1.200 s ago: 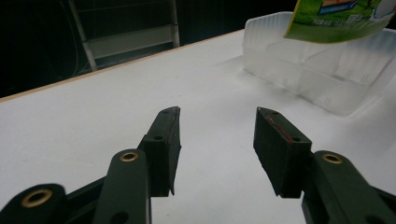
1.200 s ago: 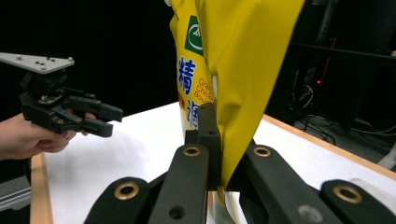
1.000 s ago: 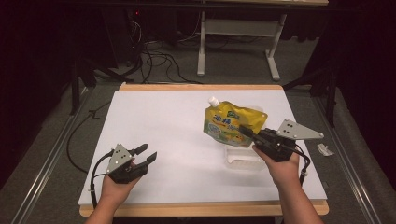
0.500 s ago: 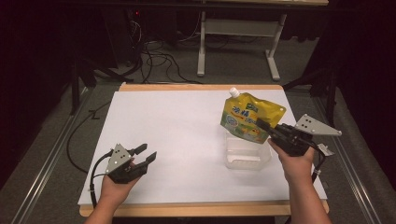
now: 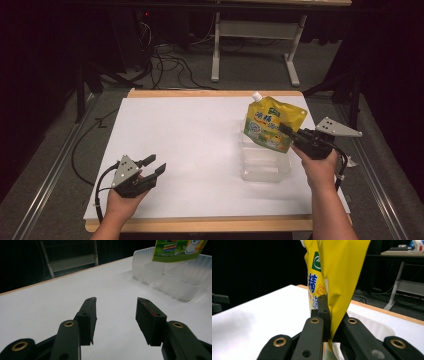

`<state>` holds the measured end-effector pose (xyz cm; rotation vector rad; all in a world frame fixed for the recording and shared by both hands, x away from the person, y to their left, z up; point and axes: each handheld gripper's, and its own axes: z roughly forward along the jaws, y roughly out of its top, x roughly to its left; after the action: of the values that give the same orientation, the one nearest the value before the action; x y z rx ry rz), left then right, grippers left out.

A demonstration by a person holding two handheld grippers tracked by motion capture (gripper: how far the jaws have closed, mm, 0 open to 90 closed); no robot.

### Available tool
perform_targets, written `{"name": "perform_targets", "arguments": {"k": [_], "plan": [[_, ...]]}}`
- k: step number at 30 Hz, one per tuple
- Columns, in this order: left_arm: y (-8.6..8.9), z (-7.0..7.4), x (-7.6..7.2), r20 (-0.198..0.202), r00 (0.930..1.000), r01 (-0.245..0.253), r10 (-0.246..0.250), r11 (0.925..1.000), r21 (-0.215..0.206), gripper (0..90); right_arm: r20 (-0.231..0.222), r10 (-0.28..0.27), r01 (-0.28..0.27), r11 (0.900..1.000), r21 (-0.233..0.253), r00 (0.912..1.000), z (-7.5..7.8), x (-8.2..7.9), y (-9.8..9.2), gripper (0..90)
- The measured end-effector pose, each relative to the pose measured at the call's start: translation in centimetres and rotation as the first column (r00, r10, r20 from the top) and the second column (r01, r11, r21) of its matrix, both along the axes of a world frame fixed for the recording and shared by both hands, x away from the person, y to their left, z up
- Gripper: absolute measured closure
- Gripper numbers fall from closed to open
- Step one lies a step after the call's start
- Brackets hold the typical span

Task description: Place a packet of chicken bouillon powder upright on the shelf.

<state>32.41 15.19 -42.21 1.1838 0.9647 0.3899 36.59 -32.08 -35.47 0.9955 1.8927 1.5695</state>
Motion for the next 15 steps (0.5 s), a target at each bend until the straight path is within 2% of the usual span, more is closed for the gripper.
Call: {"name": "perform_targets", "arguments": {"k": [9,15], "plan": [[1.6,0.0,-0.7,-0.001,0.9990,-0.046,0.046,0.9990,-0.002,51.6,-0.018,0.005,-0.005,1.000,-0.004,0.9998,-0.6,1.7,0.7,90.0],[2.1,0.0,-1.0,0.000,0.9984,-0.057,0.057,0.9984,-0.004,51.6,-0.026,0.004,-0.004,1.000,-0.016,0.9997,-0.7,2.1,1.1,90.0]]}}
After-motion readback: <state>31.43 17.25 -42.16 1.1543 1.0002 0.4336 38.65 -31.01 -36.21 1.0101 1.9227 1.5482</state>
